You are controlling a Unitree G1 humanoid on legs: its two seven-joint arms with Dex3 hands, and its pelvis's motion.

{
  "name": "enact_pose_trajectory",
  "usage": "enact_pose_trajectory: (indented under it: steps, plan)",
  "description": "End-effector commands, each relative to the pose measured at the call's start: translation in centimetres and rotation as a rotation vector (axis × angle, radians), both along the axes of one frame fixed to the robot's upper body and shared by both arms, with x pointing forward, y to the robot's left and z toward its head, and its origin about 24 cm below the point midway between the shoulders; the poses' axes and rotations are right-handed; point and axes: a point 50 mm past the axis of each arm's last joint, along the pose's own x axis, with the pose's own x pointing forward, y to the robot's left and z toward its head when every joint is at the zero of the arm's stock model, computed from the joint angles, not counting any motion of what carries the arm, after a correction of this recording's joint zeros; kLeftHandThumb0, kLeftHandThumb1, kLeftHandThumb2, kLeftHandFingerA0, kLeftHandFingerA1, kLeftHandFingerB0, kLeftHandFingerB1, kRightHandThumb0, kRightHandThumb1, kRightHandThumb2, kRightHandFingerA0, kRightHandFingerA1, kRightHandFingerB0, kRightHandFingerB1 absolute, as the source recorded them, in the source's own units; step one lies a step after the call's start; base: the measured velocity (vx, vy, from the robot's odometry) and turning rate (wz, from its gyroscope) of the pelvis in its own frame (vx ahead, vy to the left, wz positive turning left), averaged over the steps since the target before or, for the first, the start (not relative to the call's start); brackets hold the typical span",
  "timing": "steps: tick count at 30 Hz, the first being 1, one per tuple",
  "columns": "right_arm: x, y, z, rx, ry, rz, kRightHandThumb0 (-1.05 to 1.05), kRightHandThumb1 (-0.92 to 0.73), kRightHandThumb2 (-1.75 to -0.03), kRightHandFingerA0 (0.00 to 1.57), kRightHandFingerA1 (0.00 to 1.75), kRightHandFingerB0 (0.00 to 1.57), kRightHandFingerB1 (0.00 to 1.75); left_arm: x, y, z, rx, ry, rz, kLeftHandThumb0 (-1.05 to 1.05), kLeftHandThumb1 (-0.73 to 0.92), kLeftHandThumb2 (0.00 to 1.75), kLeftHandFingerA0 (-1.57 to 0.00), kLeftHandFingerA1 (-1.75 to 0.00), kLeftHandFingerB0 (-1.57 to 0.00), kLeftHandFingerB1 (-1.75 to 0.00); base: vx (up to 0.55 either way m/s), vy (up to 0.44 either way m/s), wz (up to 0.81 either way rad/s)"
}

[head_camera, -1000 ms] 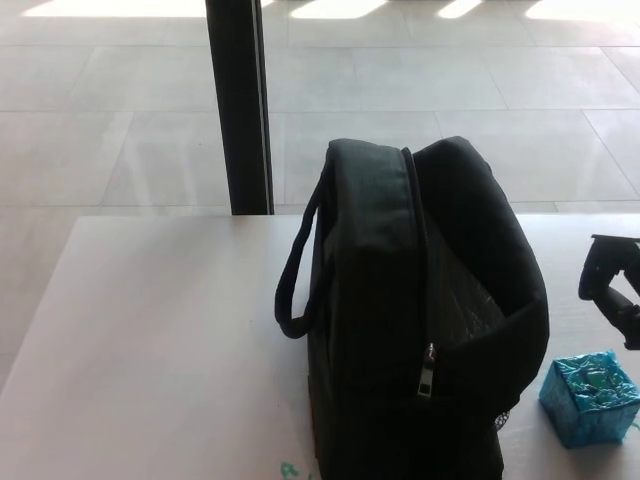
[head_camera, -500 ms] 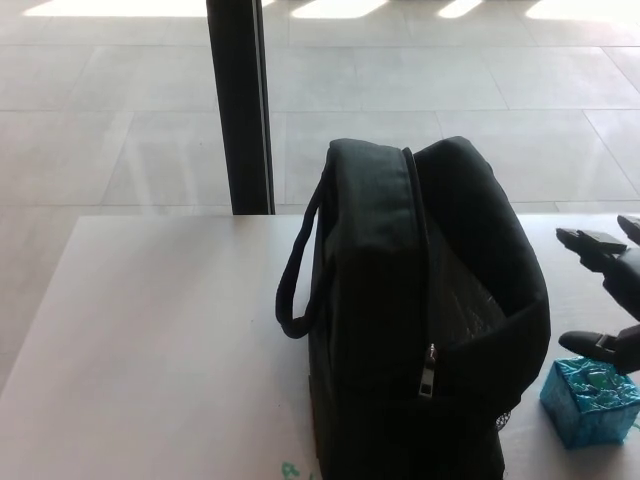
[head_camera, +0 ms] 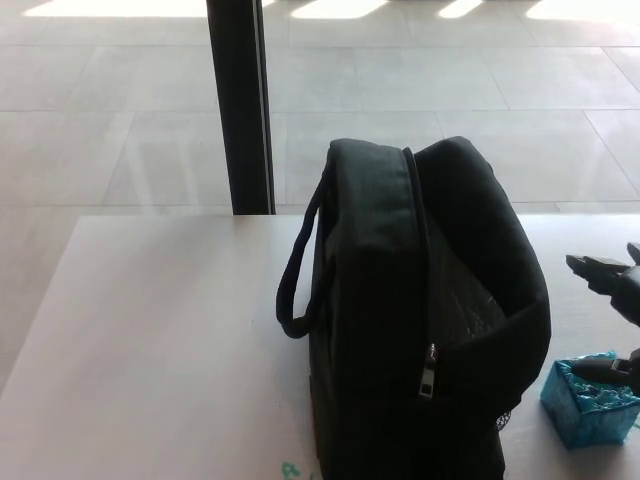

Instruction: The robot uses its right hand to pick up the cube kept on the middle of the desk and put it inside the bag next to it

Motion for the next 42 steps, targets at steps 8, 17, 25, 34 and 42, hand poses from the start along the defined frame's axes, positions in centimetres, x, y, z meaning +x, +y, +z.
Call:
enact_pose_trajectory:
  steps: [8,17,25,34,42]
  plan:
    - [-4.2,-2.3,-3.1,0.087,0.455,-0.206,-0.97,-0.65,-0.99,0.00,0.21,0.00,0.00,-0.4,1.4,1.1,0.025,-0.009,0.040,-0.79,0.67,0.61,-0.35,-0.55,-0.27,-0.40,0.00,0.000,0.00]
    - [-4.3,-1.9,-5.8,0.283,0.459,-0.342,-0.92,-0.56,-0.84,0.00,0.17,0.00,0.00,-0.3,1.3,0.9,0.043,-0.014,0.041,-0.77,0.71,0.59,-0.31,-0.51,-0.27,-0.39,0.00,0.000,0.00]
    - [-3.0,-1.8,-6.4,0.330,0.418,-0.386,-0.77,-0.46,-0.79,0.00,0.24,0.00,0.07,-0.1,1.3,1.0,0.040,-0.013,0.020,-0.76,0.73,0.61,-0.30,-0.53,-0.27,-0.40,0.00,0.000,0.00]
    - [-1.5,-1.1,-6.3,0.357,0.241,-0.390,-0.60,-0.43,-0.77,0.26,0.62,0.00,0.12,0.4,1.0,1.2,0.041,-0.040,0.052,-0.70,0.73,0.60,-0.23,-0.47,-0.27,-0.40,0.00,0.000,0.00]
    - [-1.3,-0.4,-6.7,0.285,0.182,-0.366,-0.43,-0.56,-0.67,0.80,0.74,0.09,0.26,0.8,0.9,1.5,0.054,-0.031,0.028,-0.78,0.55,1.01,-0.33,-0.61,-0.14,-0.46,0.00,0.000,0.00]
